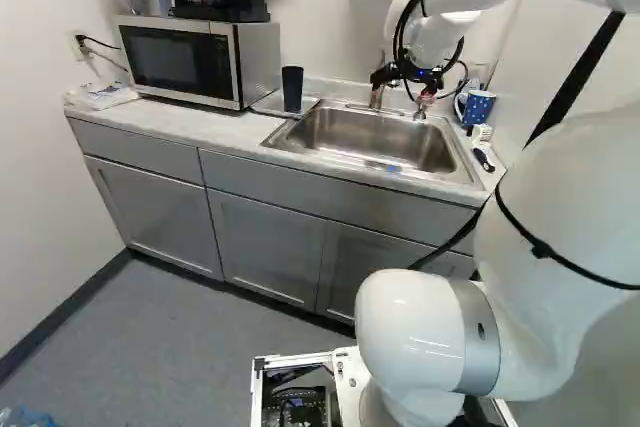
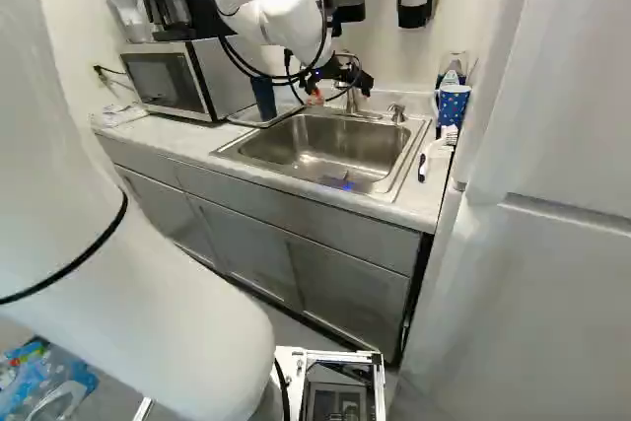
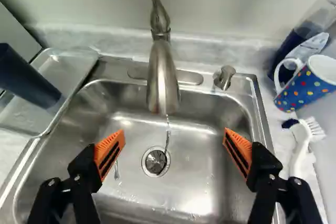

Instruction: Rinse the cup and place it in the tray

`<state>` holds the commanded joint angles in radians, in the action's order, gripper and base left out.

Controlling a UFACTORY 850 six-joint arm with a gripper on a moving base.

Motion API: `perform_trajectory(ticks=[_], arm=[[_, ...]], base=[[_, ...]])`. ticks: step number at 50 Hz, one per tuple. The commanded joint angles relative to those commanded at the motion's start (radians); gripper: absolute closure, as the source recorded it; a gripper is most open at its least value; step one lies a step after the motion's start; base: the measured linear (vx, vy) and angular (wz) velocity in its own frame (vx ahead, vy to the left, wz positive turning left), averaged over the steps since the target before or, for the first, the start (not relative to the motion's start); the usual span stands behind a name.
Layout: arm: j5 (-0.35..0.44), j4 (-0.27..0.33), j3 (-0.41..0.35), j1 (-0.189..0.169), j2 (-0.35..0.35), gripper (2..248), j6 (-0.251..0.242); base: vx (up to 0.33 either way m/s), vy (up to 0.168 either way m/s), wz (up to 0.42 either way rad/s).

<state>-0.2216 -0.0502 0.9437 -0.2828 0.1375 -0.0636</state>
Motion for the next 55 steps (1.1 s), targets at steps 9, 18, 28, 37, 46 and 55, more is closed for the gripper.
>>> perform_trajectory(ticks=[9,18,28,37,46,55], arm=[[-0.072,0.0,-0.041,-0.012,0.045,3,0.0],[-0.135,0.0,-0.044,-0.013,0.048,3,0.0],[-0.141,0.0,-0.044,-0.013,0.048,3,0.0],[-0.141,0.0,-0.044,-0.013,0.048,3,0.0],[-0.141,0.0,-0.026,-0.01,0.045,3,0.0],[-0.139,0.0,0.014,-0.003,0.023,3,0.0]], base=[[0.0,0.0,0.0],[0.0,0.0,0.0],[0.0,0.0,0.0],[0.0,0.0,0.0],[0.0,0.0,0.0],[0.0,0.0,0.0]])
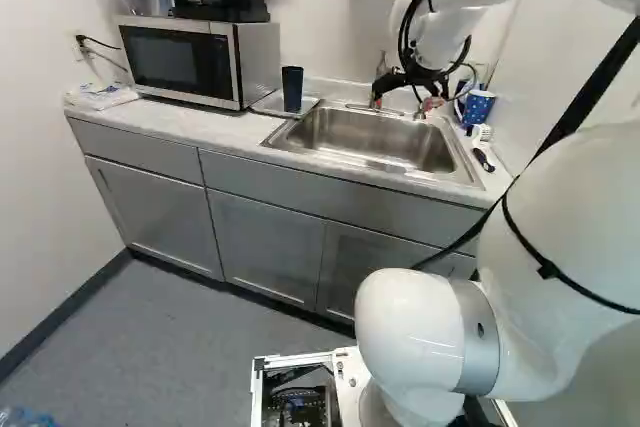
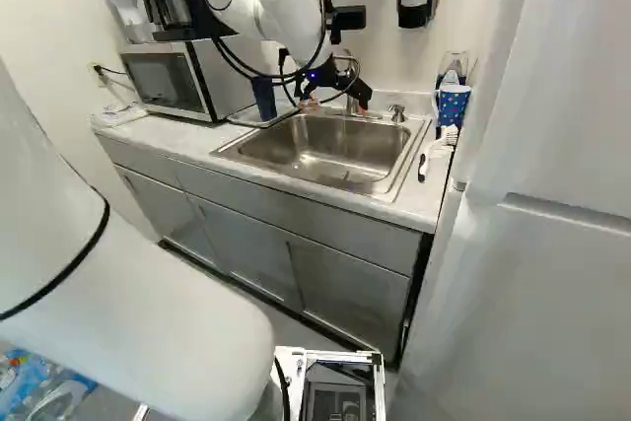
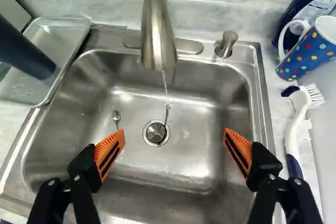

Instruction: Rinse the cup and place it in the tray

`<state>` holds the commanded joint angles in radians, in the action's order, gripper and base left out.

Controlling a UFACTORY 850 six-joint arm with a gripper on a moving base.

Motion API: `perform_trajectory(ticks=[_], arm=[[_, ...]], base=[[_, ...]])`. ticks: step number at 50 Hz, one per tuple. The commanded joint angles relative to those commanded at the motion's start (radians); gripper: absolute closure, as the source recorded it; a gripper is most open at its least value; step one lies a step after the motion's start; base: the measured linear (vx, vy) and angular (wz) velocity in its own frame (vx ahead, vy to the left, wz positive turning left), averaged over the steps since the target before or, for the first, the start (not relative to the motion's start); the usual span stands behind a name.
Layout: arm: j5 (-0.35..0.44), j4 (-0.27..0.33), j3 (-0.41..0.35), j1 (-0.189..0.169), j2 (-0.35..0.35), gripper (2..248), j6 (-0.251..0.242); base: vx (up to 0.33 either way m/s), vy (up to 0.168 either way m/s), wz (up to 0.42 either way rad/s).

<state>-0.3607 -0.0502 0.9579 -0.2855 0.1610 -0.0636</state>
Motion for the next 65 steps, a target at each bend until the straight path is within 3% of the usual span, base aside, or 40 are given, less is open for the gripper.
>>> perform_trajectory(ticks=[44,65], arm=[[0.272,-0.016,0.224,0.026,-0.132,3,0.0],[0.376,0.007,0.311,0.058,-0.175,3,0.0]], base=[[0.0,0.0,0.0],[0.0,0.0,0.0]])
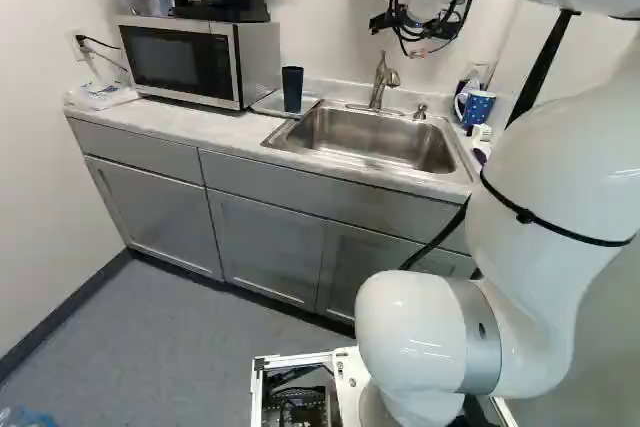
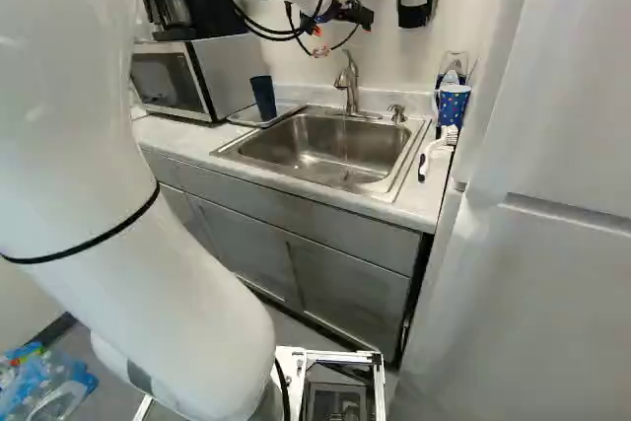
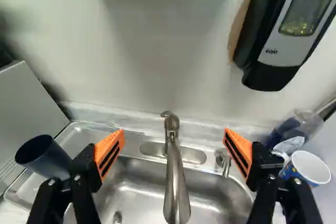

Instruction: Rinse the cup and place it in the tray

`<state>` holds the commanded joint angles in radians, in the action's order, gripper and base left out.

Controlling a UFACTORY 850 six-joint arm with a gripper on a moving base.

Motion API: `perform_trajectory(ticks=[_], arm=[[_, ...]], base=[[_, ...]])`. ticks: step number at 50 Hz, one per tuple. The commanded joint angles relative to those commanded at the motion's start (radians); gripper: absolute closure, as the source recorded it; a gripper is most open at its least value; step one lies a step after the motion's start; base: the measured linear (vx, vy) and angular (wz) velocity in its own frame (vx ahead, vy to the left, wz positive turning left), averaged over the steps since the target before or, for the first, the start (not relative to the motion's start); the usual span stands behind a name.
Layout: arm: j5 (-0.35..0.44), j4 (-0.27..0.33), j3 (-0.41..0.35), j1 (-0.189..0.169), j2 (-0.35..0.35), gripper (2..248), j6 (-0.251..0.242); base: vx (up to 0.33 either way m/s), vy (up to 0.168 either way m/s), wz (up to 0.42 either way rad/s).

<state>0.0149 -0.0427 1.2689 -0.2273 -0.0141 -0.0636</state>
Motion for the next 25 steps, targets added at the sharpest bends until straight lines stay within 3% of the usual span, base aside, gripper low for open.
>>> perform_trajectory(ticks=[25], arm=[[0.014,0.004,0.055,0.061,-0.038,3,0.0]], base=[[0.0,0.0,0.0]])
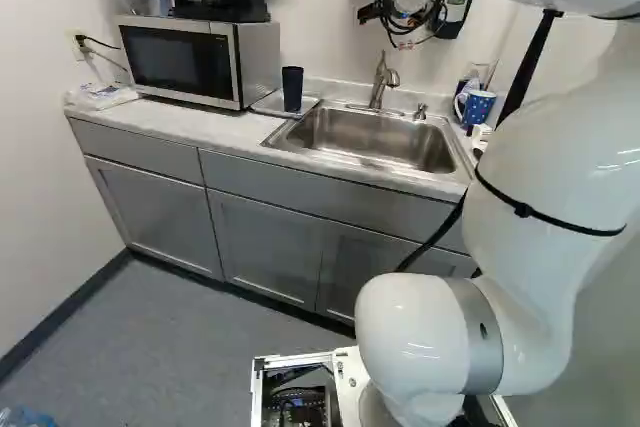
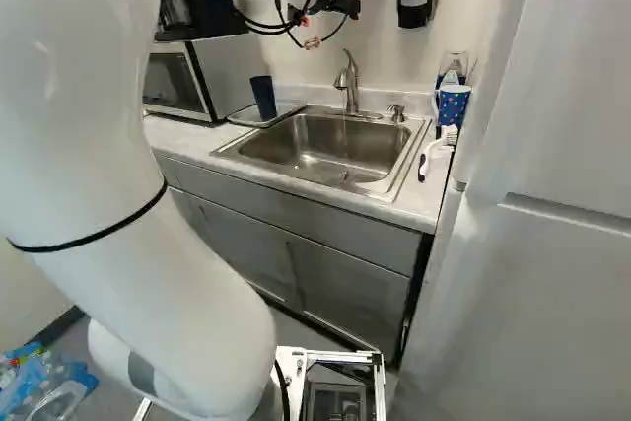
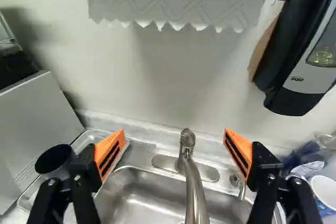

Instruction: Rinse the cup and place it in the tray

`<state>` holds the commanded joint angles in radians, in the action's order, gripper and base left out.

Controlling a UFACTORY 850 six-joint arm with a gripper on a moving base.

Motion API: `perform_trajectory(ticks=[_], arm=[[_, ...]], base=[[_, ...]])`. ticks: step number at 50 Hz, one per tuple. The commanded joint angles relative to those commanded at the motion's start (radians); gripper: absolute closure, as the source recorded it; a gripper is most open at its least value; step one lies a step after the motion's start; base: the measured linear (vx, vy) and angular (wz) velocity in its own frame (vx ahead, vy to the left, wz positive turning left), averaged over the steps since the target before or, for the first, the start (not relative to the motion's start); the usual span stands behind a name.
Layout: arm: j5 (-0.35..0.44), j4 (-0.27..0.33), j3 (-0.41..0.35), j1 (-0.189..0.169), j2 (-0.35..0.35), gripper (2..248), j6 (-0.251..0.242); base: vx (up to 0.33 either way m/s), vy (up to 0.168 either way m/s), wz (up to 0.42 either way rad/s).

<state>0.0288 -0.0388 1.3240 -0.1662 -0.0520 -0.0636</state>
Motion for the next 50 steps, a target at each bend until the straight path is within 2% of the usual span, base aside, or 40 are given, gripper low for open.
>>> perform_trajectory(ticks=[27,50], arm=[[0.0,0.0,0.119,0.038,-0.113,3,0.0],[0.0,0.0,0.19,0.043,-0.204,3,0.0]], base=[[0.0,0.0,0.0],[0.0,0.0,0.0]])
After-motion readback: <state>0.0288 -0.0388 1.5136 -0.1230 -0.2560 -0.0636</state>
